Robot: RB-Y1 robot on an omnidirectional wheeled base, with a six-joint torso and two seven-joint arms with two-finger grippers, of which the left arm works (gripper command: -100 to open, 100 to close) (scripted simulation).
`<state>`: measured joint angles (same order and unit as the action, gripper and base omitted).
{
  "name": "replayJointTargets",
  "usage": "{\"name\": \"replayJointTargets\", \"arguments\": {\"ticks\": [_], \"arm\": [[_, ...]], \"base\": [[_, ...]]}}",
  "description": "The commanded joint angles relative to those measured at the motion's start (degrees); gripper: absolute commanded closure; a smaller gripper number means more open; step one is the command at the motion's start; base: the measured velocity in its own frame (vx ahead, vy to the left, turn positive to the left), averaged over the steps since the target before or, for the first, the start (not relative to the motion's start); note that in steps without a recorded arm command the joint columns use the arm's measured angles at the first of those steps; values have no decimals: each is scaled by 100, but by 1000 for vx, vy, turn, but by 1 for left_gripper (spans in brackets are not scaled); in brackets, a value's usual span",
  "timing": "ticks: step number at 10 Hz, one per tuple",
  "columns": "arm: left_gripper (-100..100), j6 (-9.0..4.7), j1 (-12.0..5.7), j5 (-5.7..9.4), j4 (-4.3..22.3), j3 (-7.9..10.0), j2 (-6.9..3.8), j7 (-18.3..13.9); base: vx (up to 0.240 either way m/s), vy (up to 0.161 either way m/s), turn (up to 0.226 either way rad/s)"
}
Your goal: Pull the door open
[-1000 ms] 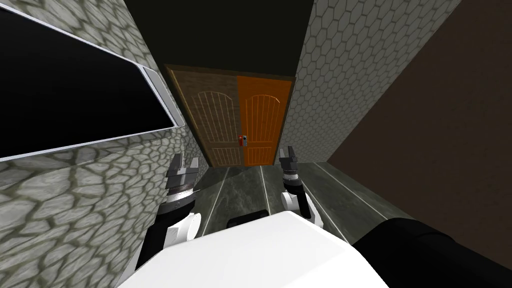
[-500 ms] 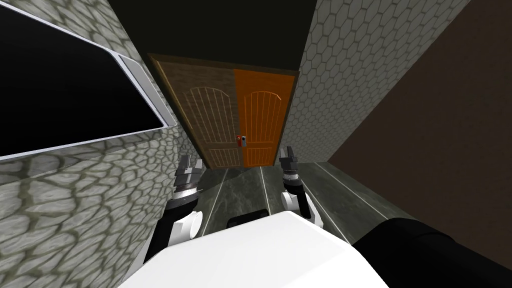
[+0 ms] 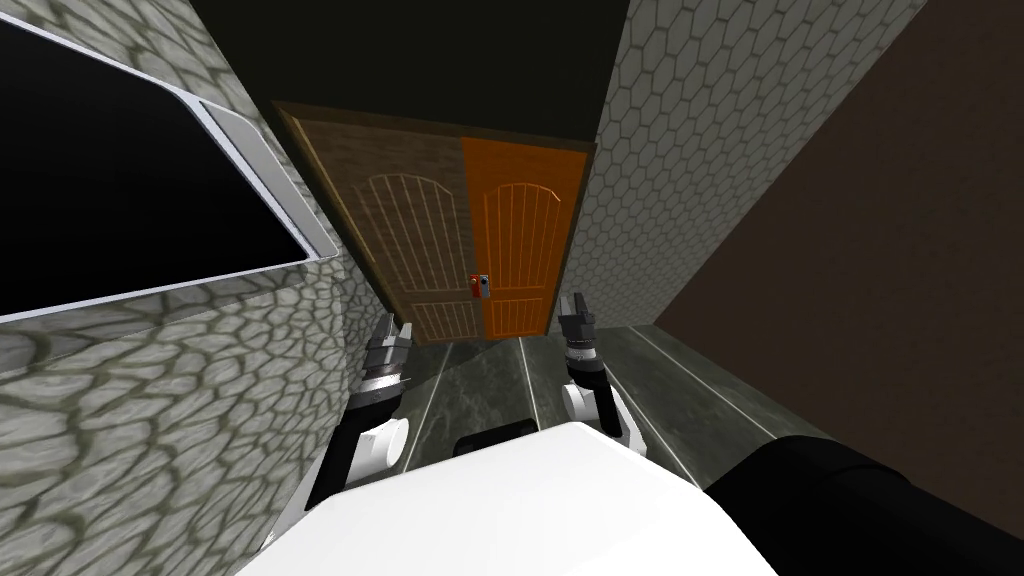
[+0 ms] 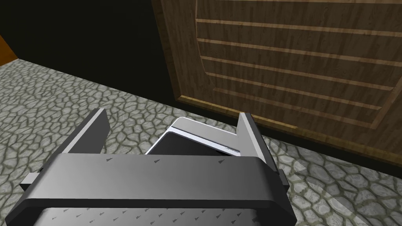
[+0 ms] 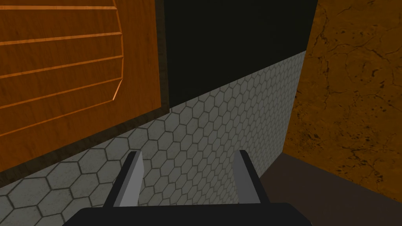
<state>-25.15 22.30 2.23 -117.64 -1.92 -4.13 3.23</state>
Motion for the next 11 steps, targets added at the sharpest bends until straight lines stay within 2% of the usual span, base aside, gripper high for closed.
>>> {"name": "replayJointTargets", "arguments": {"ticks": [1,11], "arm": [[-100,60,-101,39,247,49,-82,-66],[-100,229,-605,156,1369,204,-309,-267]], "base": [[143,-8,-52],[106,-14,-38]]}}
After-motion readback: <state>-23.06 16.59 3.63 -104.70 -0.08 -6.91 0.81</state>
